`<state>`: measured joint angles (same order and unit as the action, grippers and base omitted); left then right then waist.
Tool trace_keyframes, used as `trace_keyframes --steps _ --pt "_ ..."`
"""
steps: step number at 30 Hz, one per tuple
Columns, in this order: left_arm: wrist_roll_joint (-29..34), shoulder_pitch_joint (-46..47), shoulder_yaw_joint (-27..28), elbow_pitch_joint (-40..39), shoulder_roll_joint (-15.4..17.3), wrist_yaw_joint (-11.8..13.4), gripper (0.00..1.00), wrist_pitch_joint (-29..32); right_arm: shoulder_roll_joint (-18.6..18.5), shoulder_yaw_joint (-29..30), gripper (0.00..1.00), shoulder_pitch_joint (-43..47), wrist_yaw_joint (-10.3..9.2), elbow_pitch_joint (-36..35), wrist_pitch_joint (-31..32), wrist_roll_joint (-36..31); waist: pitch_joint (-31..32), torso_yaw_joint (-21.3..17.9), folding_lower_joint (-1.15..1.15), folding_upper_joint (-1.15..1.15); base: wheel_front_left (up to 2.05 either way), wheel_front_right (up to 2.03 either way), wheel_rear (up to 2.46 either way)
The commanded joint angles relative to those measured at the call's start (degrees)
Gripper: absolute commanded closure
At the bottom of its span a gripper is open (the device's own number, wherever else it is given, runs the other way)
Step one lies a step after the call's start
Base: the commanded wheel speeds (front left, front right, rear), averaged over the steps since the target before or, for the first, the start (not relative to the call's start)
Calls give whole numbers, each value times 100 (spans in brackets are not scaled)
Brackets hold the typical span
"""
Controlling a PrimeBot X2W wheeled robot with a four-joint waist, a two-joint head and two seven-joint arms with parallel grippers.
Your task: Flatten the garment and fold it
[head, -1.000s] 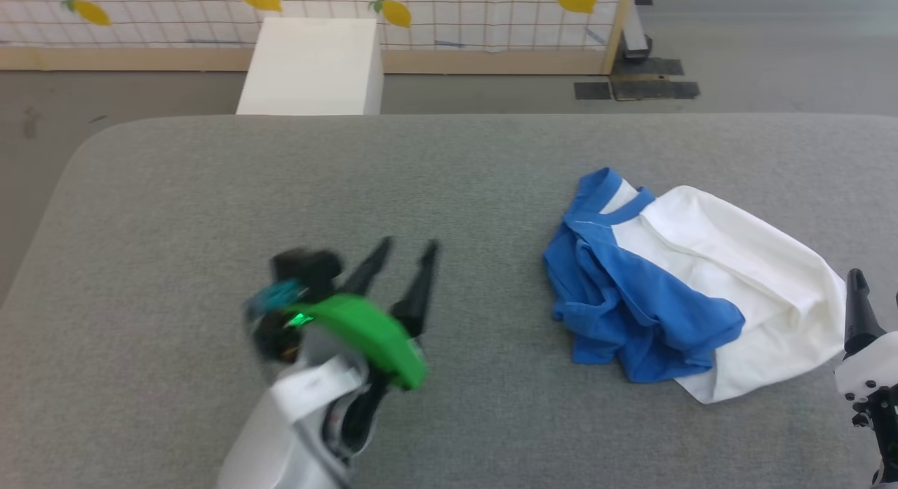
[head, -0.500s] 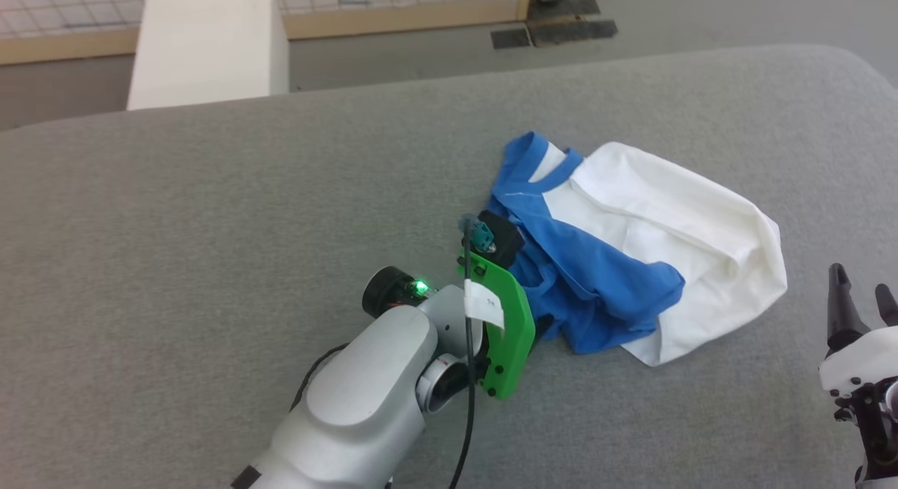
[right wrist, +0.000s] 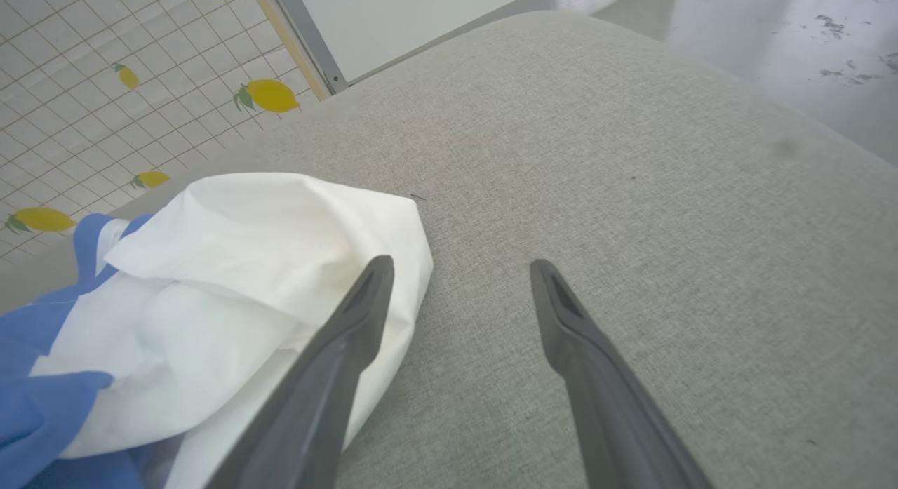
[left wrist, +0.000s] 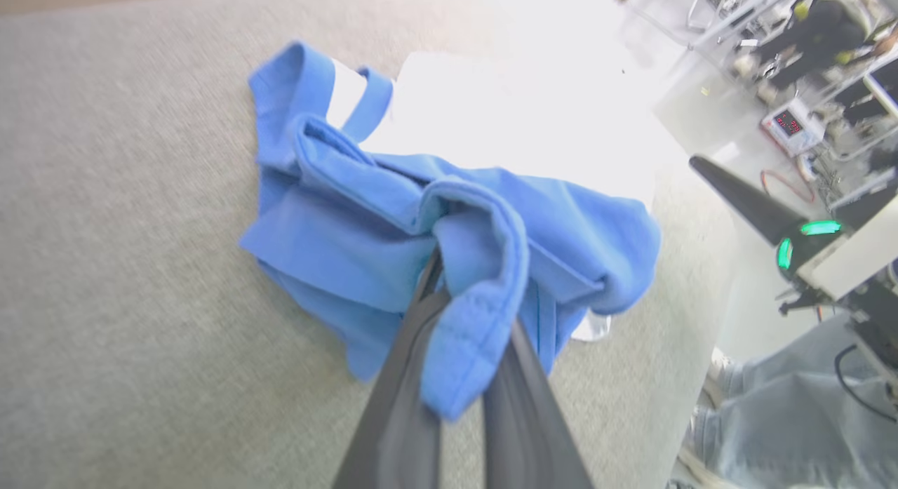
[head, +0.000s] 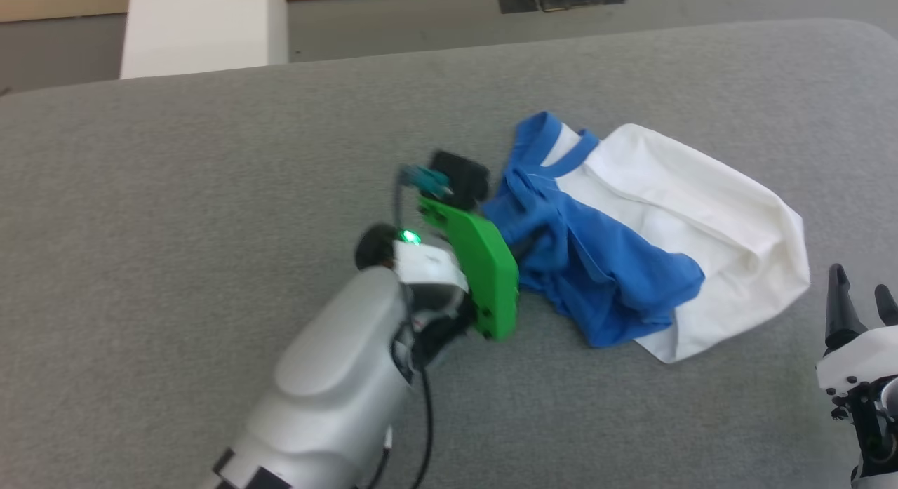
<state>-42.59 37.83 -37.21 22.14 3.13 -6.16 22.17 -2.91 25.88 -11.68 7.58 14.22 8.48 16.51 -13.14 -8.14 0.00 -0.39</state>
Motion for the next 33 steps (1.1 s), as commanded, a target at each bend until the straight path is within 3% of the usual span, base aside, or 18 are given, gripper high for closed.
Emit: trace_keyframes --steps 1,5,11,14,18,23,24,25,26,29,33 --pt "-88 140 201 -102 133 75 100 -162 3 -30 0 -67 -9 -20 -16 -66 184 348 0 39 0 0 0" --pt "-182 68 884 -445 520 441 100 -633 3 -36 0 -58 -9 -74 14 -130 322 682 0 39 0 0 0" --pt "-340 -717 2182 -777 1344 1470 100 -1214 3 -89 0 -3 -9 -80 88 -158 509 1091 0 39 0 0 0" --pt "-488 -1411 2817 -847 1553 2081 100 -1449 3 -98 0 -1 -9 -89 107 -171 543 1204 0 39 0 0 0" --pt "-806 -2371 3497 -874 1520 2643 100 -1670 3 -115 0 -7 -9 -102 131 -192 562 1260 0 39 0 0 0" --pt "-1118 -3102 3795 -839 1291 2778 100 -1742 3 -123 0 22 -9 -128 167 -238 584 1322 0 39 0 0 0" --pt "-1141 -3145 3791 -839 1261 2741 76 -1758 3 -137 0 34 -9 -131 182 -251 594 1343 0 39 0 0 0" --pt "-1207 -3143 3812 -877 1203 2663 14 -1793 3 -153 0 41 -9 -132 193 -261 609 1361 0 39 0 0 0" --pt "-1221 -3133 3830 -926 1184 2583 0 -1872 3 -183 0 48 -9 -140 210 -274 627 1378 0 39 0 0 0" --pt "-1128 -3036 3830 -1141 1226 2315 0 -2180 3 -282 0 28 -9 -183 259 -302 670 1411 0 39 0 0 0" --pt "-316 -2965 3633 -1450 1548 1982 0 -3154 3 -528 0 -89 -9 -287 445 -386 692 1414 0 39 0 0 0"
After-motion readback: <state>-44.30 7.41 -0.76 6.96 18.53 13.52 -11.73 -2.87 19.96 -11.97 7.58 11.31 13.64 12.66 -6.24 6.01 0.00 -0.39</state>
